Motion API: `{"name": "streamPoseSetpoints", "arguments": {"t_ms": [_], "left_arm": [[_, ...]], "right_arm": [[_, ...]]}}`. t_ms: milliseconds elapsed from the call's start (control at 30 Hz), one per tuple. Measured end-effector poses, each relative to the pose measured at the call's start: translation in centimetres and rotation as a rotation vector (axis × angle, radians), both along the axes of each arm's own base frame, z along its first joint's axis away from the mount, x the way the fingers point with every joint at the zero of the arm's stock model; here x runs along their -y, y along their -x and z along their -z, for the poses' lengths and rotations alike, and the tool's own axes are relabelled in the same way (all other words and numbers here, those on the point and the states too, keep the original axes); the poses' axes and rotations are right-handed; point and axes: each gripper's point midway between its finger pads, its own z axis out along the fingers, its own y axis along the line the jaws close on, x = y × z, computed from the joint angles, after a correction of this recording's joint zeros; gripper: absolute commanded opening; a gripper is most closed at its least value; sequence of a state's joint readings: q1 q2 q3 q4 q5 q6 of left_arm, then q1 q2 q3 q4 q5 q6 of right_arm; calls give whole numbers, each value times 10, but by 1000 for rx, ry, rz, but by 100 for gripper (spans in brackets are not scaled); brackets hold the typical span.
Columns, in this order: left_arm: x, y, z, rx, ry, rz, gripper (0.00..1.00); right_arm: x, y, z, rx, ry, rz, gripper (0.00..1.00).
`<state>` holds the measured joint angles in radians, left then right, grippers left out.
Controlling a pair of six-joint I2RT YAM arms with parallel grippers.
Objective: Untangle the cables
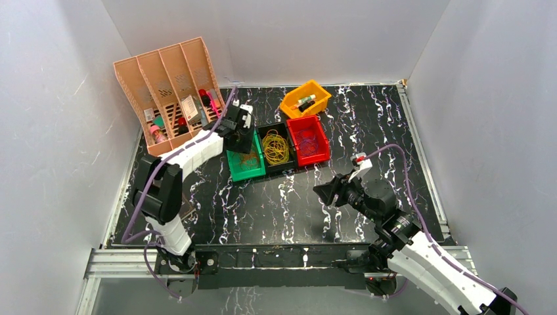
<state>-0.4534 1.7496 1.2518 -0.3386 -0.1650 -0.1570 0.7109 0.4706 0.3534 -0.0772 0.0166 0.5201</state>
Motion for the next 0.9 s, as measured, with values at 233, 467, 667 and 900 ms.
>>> {"name": "streamPoseSetpoints", "arguments": {"t_ms": [233,467,667,900], "left_arm": [[7,3,-87,194,131,34,58],[30,31,-101,181,257,167,57],[64,55,-93,143,284,317,56],[85,74,-86,127,299,391,57]], "right_arm": [[25,-16,-26,23,21,164,64],[28,-15,-15,-15,45,181,64],[27,-15,-12,-28,55,180,64],[18,-11,-15,-10,53,113,64]]}}
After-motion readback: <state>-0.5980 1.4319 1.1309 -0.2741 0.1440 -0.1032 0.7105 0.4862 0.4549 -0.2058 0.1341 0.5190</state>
